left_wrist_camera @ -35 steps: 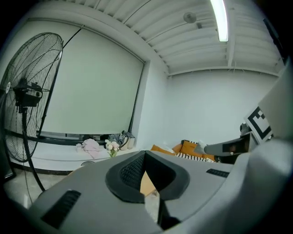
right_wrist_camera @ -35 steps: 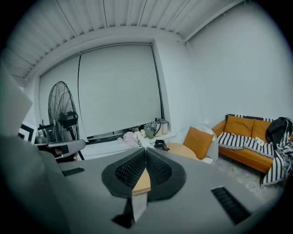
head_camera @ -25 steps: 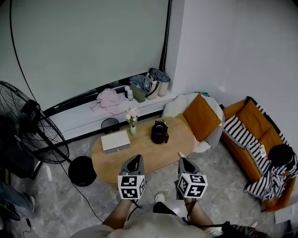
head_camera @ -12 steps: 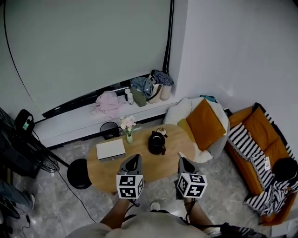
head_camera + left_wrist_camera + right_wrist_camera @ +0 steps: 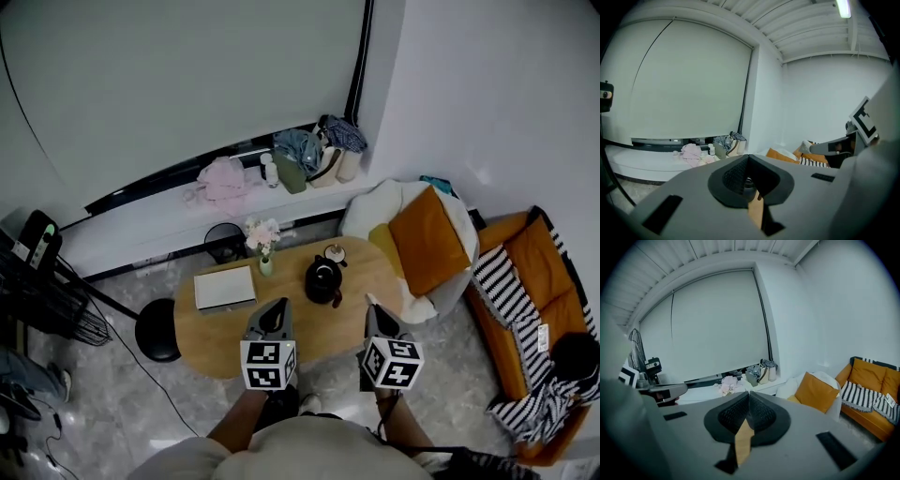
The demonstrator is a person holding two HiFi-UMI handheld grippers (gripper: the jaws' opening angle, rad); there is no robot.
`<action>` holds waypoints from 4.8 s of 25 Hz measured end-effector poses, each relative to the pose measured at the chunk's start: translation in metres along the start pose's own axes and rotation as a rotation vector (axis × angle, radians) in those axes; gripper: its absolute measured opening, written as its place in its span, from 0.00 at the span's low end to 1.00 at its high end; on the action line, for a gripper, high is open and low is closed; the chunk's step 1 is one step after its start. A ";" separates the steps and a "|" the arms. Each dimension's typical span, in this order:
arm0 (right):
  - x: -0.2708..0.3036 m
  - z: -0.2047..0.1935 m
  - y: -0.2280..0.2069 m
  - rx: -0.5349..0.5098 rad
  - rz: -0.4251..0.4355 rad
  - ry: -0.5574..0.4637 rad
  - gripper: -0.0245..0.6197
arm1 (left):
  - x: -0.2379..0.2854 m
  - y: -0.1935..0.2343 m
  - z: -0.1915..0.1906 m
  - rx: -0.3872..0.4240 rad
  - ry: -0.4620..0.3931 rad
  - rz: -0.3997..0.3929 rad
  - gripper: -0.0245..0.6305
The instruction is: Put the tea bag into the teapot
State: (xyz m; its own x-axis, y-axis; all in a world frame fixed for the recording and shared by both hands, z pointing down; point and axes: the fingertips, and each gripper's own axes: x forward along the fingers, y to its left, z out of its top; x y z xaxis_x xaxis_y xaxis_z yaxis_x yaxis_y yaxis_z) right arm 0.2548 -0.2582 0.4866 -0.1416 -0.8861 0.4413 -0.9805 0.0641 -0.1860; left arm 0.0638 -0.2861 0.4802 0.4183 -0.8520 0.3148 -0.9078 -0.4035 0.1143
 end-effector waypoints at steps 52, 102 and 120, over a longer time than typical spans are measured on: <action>0.180 -0.118 -0.002 0.001 -0.024 0.281 0.09 | 0.157 0.062 -0.140 0.013 0.271 -0.086 0.04; 0.234 -0.088 0.010 0.038 0.034 0.249 0.10 | 0.196 0.103 -0.117 -0.020 0.233 -0.026 0.04; 0.152 -0.015 -0.006 0.023 -0.001 0.127 0.09 | 0.136 0.062 -0.035 0.008 0.123 -0.037 0.04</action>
State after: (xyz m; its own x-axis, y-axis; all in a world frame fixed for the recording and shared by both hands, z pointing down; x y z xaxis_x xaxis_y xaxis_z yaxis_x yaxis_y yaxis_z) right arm 0.2372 -0.3863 0.5685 -0.1580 -0.8208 0.5489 -0.9774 0.0511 -0.2050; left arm 0.0634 -0.4151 0.5626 0.4447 -0.7893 0.4234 -0.8911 -0.4375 0.1204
